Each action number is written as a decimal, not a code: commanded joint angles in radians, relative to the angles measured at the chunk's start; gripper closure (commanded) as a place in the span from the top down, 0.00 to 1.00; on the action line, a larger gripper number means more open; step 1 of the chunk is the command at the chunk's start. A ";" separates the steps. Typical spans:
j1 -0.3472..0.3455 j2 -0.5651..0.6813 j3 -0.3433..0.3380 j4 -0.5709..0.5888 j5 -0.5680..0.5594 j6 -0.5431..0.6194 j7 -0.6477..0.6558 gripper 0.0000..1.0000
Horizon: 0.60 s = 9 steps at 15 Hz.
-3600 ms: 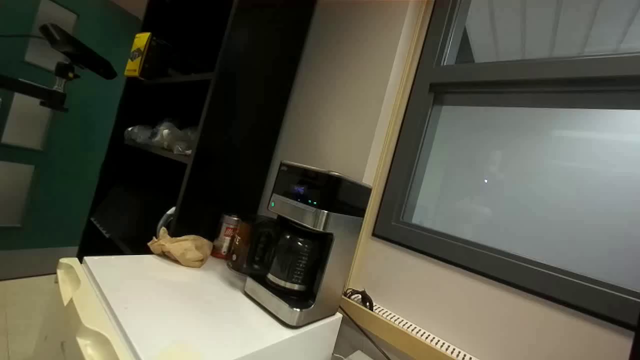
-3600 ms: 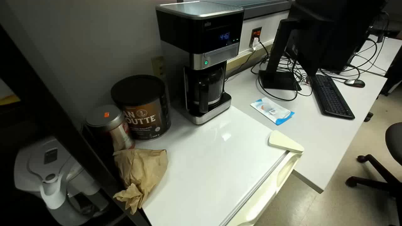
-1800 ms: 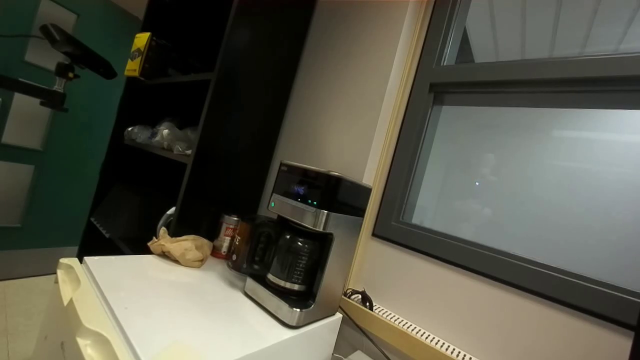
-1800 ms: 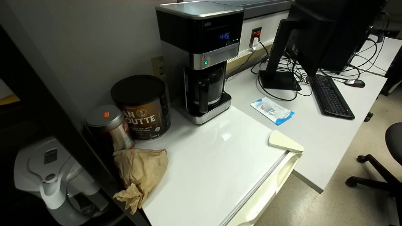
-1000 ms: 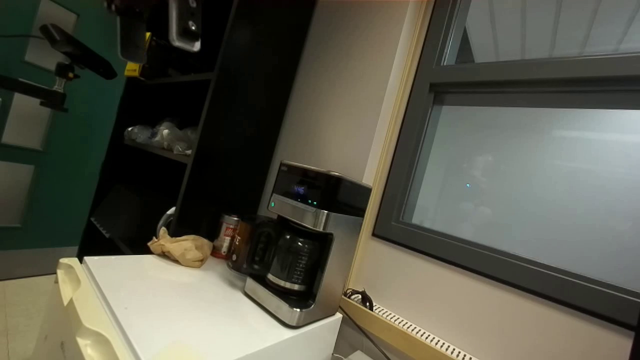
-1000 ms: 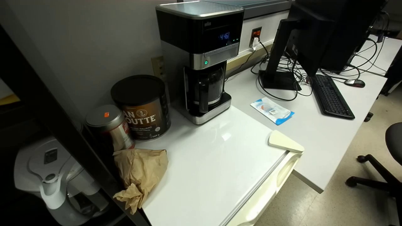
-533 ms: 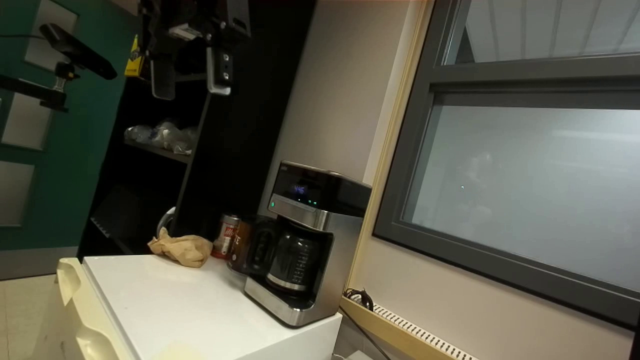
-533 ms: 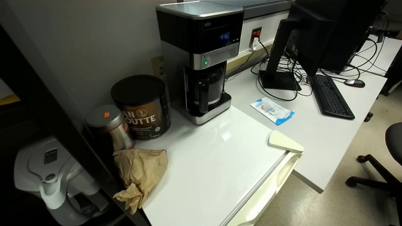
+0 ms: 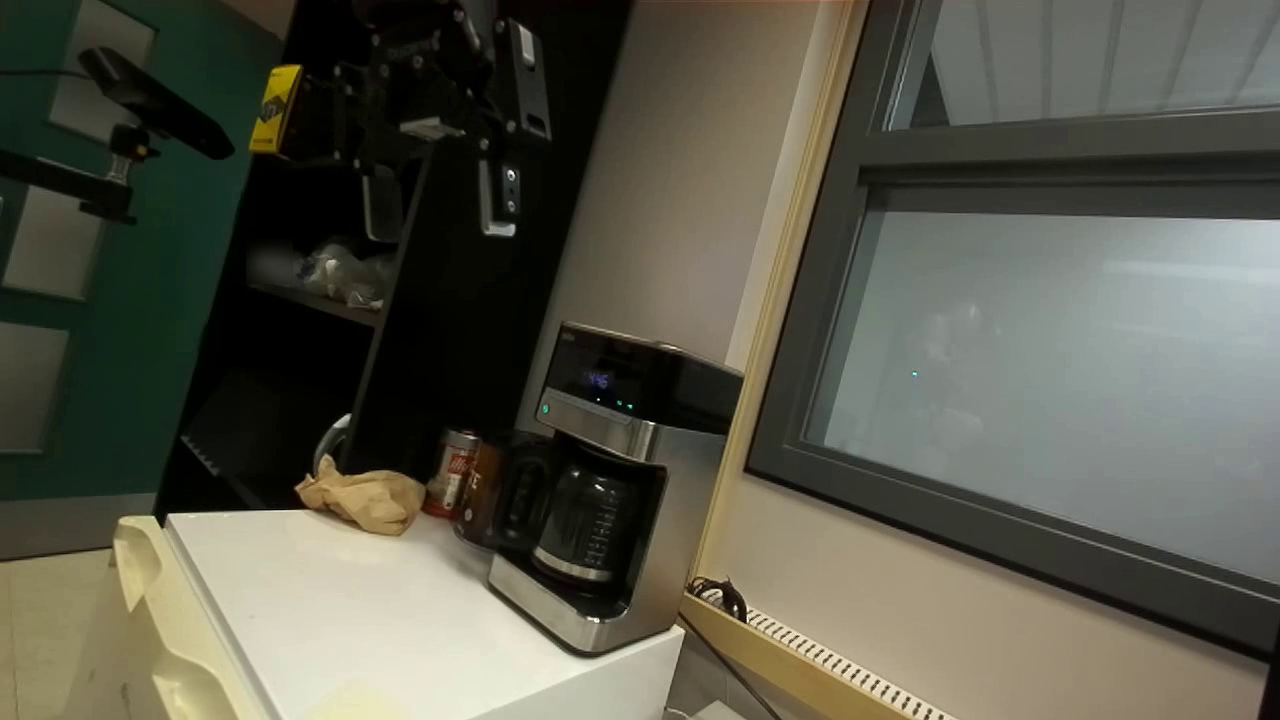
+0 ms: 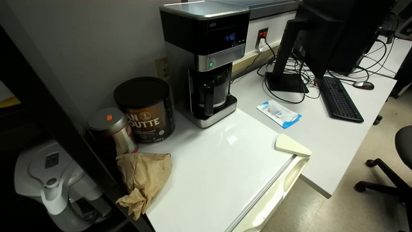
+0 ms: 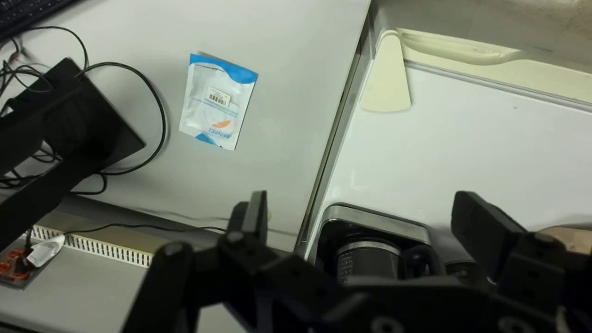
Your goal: Press a button on the coffee maker.
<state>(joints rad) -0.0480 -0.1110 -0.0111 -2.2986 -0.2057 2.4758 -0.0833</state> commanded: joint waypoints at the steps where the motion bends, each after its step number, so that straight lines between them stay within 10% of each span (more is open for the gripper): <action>1: 0.007 0.083 0.005 0.078 -0.043 0.022 0.016 1.00; 9: 0.030 0.207 0.003 0.175 -0.123 0.102 0.040 1.00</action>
<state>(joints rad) -0.0322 0.0377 -0.0043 -2.1791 -0.2819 2.5447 -0.0751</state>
